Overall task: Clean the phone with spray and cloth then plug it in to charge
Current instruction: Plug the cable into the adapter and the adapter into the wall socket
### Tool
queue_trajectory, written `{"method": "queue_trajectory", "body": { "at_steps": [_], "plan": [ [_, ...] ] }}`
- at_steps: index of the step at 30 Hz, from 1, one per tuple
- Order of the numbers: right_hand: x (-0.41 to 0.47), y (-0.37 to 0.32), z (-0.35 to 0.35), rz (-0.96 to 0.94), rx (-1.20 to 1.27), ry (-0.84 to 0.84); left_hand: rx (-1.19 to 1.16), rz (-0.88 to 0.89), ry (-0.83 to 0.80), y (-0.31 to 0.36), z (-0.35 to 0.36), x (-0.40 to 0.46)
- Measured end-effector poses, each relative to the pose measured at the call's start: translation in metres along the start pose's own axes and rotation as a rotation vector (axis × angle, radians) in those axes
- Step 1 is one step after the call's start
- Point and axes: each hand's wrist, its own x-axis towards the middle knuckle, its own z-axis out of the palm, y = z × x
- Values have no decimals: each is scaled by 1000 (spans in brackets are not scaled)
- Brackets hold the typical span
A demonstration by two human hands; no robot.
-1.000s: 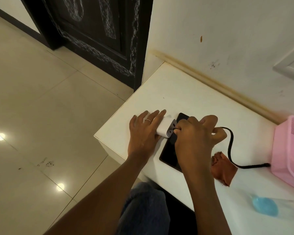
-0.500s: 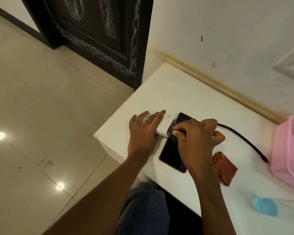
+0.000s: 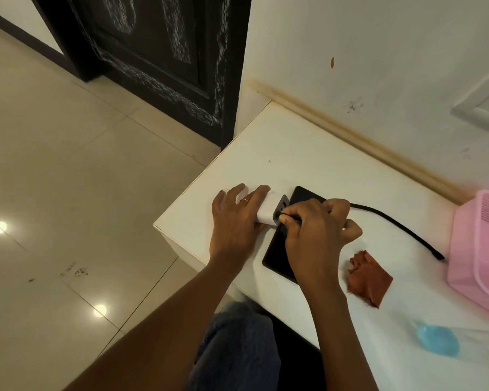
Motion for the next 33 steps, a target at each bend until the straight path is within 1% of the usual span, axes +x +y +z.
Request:
{"method": "queue_trajectory", "body": {
  "at_steps": [3, 6, 8, 10, 12, 14, 16, 18, 20, 23, 26, 29, 31, 33],
  "plan": [
    [-2, -2, 6, -9, 36, 50, 0, -2, -6, -4, 4, 1],
    [-9, 3, 16, 29, 114, 83, -21, -22, -20, -2, 2, 1],
    [-14, 9, 21, 49, 129, 95, -14, 25, -15, -2, 2, 1],
    [-17, 15, 23, 40, 122, 124, -6, 59, 3, -2, 3, 0],
    [-16, 16, 21, 8, 125, 132, -16, 23, -38, -2, 2, 0],
    [-16, 15, 16, -8, 138, 91, -27, 26, -44, -2, 2, 1],
    [-13, 14, 9, 4, 151, 2, -15, 92, -22, -2, 3, 1],
    [-10, 16, 5, 5, 154, -80, -6, 114, -14, -4, 4, 2],
    [-8, 19, 7, -15, 130, -103, 21, 122, -23, -5, 4, 3],
    [-8, 21, 14, -42, 66, -47, 25, 94, -75, -3, 0, 4],
    [-8, 24, 16, -55, 43, 72, 4, 34, -99, 0, -1, 7],
    [-9, 29, 13, -70, -4, 177, 40, -5, -100, -6, 4, 9],
    [-8, 35, 8, -46, -15, 221, 90, 4, -84, -9, 8, 10],
    [-6, 42, 4, 28, 16, 225, 132, -7, -77, -12, 10, 10]
  ]
}}
